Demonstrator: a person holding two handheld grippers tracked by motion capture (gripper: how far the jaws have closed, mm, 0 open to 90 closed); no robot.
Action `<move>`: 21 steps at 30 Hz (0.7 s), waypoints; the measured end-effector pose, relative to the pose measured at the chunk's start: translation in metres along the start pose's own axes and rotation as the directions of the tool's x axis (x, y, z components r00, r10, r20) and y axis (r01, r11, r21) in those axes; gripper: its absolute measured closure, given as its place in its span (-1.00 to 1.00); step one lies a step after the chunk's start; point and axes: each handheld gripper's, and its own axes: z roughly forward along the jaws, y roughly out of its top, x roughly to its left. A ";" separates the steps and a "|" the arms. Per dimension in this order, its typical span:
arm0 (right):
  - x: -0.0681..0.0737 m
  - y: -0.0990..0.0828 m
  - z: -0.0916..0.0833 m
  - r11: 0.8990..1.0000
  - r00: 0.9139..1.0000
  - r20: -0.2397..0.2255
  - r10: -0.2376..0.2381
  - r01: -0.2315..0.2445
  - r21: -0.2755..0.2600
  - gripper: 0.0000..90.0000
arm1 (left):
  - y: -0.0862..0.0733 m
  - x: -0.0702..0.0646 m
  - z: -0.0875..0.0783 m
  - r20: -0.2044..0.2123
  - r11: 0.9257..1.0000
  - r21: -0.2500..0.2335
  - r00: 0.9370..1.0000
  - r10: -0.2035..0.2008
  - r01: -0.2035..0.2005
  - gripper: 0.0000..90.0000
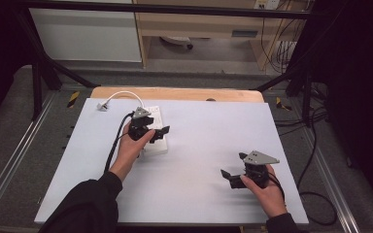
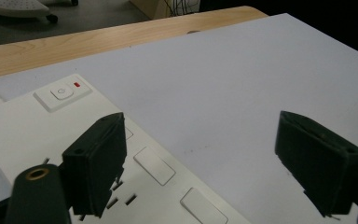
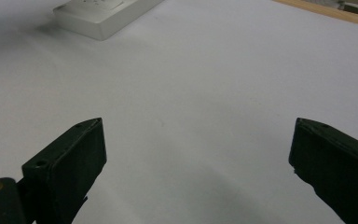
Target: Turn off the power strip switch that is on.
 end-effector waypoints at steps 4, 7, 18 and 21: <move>0.000 0.000 0.000 1.000 1.000 -0.001 0.001 -0.001 0.001 -0.90 | 0.000 -0.002 -0.001 0.003 1.000 0.003 1.000 0.020 -0.020 -0.72; 0.000 0.000 0.000 1.000 1.000 0.000 0.000 0.000 0.002 -0.90 | 0.000 -0.004 -0.002 0.012 1.000 -0.001 1.000 0.012 -0.012 -0.79; 0.000 0.000 0.000 1.000 1.000 0.000 0.000 0.000 0.002 -0.90 | 0.003 -0.008 -0.014 0.033 0.999 -0.044 0.999 0.021 -0.020 -0.84; 0.000 0.000 0.000 1.000 1.000 -0.001 -0.001 0.001 0.002 -0.90 | 0.004 -0.009 -0.018 0.032 0.998 -0.058 0.999 0.018 -0.017 -0.84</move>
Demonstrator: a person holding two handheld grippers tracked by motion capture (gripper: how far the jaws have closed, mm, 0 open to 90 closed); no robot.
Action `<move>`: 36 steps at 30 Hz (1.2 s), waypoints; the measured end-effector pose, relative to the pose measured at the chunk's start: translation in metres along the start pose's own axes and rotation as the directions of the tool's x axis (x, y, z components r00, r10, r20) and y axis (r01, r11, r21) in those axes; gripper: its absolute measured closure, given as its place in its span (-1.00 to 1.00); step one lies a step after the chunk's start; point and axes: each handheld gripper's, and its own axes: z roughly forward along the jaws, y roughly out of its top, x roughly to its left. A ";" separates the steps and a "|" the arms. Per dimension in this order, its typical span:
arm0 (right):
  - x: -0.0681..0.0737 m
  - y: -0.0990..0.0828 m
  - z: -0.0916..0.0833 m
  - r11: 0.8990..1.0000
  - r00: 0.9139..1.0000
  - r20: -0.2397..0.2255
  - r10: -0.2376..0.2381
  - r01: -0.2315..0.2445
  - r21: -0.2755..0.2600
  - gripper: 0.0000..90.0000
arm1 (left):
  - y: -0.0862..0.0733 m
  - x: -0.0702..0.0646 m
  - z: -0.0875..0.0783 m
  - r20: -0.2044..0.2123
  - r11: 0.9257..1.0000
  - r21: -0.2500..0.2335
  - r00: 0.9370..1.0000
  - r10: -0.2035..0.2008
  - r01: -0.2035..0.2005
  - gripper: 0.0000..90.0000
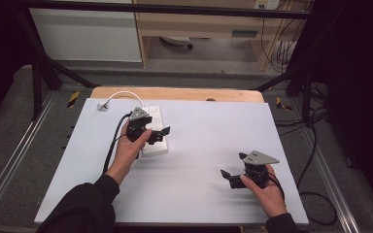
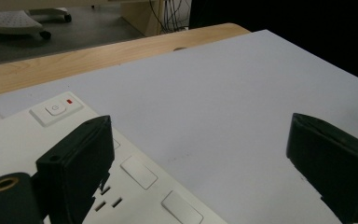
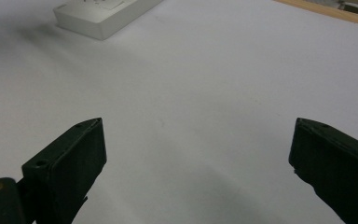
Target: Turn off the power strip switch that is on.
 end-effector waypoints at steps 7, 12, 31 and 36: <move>0.000 0.000 0.000 1.000 1.000 0.001 0.000 0.000 0.000 -0.90 | 0.003 -0.004 -0.012 0.007 1.000 -0.024 1.000 0.006 -0.005 -0.84; 0.000 0.000 0.000 1.000 1.000 0.001 -0.001 0.001 -0.001 -0.90 | 0.005 -0.007 -0.020 0.011 0.999 -0.043 1.000 0.008 -0.008 -0.84; 0.000 0.000 -0.001 1.000 1.000 0.002 0.002 -0.002 -0.002 -0.90 | 0.009 -0.010 -0.051 0.003 0.995 -0.100 1.000 0.014 -0.013 -0.84; 0.000 0.000 0.000 1.000 1.000 0.001 0.001 -0.001 0.000 -0.90 | 0.006 -0.012 -0.056 0.003 0.995 -0.098 1.000 0.019 -0.018 -0.84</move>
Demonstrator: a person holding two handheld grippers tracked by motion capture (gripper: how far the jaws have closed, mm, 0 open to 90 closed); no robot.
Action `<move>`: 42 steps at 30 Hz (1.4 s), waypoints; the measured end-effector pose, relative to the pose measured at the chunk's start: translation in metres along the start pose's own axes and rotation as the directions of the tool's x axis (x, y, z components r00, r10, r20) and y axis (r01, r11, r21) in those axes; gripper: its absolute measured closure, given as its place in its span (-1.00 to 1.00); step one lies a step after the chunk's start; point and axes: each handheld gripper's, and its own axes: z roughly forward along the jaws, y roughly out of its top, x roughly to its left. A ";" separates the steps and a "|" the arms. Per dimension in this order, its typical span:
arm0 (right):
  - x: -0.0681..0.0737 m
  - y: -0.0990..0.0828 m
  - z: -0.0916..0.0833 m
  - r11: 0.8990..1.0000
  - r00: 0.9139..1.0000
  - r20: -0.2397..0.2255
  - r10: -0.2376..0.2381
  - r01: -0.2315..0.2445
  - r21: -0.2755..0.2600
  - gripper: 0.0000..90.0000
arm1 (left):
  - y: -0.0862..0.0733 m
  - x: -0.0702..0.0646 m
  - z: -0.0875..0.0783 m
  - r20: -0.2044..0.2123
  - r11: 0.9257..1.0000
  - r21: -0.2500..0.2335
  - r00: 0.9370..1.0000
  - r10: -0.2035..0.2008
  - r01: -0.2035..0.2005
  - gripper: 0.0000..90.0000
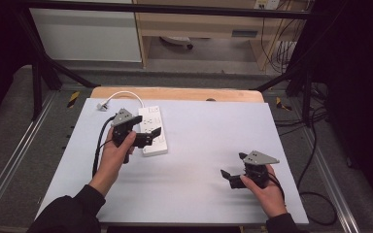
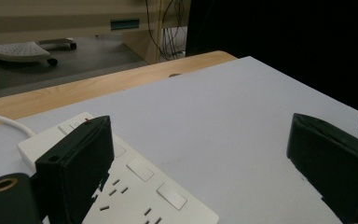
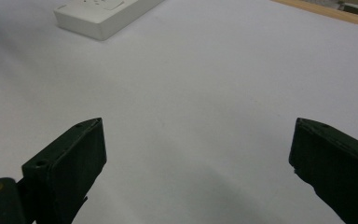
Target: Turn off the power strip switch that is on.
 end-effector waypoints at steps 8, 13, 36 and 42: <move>0.000 0.000 0.000 1.000 1.000 0.001 -0.002 0.002 -0.002 -0.90 | -0.003 -0.003 -0.014 0.006 1.000 -0.011 1.000 -0.008 0.008 -0.84; 0.000 0.000 0.001 1.000 1.000 -0.002 0.000 0.000 -0.001 -0.90 | -0.004 -0.005 -0.022 0.011 1.000 -0.021 1.000 -0.005 0.005 -0.84; 0.000 0.000 0.001 1.000 1.000 -0.002 -0.003 0.003 0.000 -0.90 | -0.030 -0.004 -0.047 0.011 0.998 -0.036 0.999 -0.042 0.042 -0.85; 0.000 0.000 0.001 1.000 1.000 -0.002 -0.003 0.003 0.000 -0.90 | -0.035 -0.002 -0.056 0.008 0.997 -0.049 0.999 -0.051 0.052 -0.86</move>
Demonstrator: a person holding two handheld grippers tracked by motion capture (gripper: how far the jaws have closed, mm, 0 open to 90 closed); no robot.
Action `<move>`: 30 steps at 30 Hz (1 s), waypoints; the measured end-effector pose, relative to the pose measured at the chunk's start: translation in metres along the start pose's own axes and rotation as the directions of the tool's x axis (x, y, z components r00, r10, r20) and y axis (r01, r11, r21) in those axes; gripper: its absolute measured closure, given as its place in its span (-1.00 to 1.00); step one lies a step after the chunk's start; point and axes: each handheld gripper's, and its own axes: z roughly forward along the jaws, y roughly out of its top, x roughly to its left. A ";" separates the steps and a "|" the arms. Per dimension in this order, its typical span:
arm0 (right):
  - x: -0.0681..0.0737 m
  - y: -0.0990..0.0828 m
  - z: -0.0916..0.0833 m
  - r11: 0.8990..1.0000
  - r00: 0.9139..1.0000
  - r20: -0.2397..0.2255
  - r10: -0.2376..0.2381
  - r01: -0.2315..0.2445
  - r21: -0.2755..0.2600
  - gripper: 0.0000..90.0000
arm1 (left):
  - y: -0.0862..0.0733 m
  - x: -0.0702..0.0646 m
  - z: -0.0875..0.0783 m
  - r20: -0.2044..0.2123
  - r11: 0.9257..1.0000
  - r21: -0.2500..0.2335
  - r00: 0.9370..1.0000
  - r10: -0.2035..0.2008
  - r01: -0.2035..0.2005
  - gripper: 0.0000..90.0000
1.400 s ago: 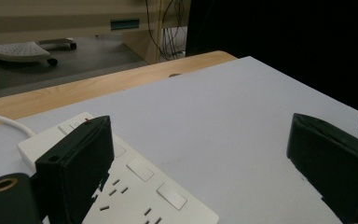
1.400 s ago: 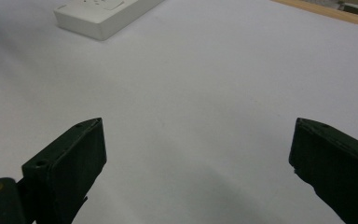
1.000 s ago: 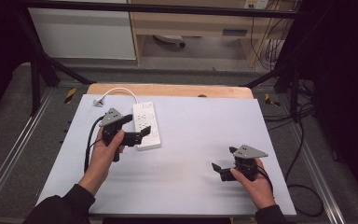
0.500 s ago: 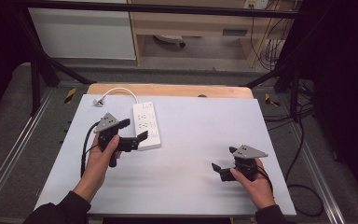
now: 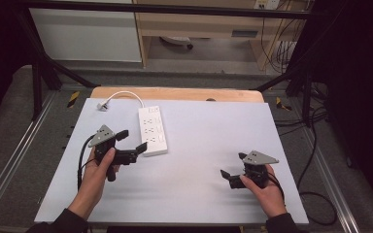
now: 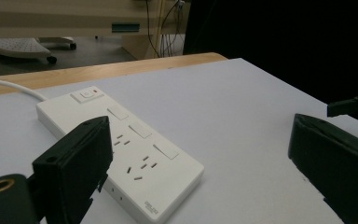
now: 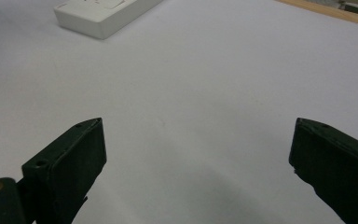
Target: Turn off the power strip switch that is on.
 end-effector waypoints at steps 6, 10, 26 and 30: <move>0.000 0.000 0.000 1.000 1.000 0.002 0.000 0.000 0.001 -0.90 | 0.000 0.002 -0.011 -0.010 1.000 -0.017 1.000 -0.014 0.014 -0.86; 0.000 0.000 0.000 1.000 1.000 0.002 0.001 -0.001 0.001 -0.90 | -0.001 0.003 -0.017 -0.016 1.000 -0.020 1.000 -0.016 0.016 -0.86; -0.001 0.000 -0.001 1.000 1.000 0.004 0.003 -0.003 -0.003 -0.90 | -0.006 0.004 -0.036 -0.040 1.000 -0.023 0.999 -0.016 0.015 -0.86; -0.002 0.000 -0.001 1.000 1.000 0.006 0.004 -0.004 -0.005 -0.90 | -0.010 0.005 -0.040 -0.046 0.999 -0.027 0.998 -0.032 0.031 -0.85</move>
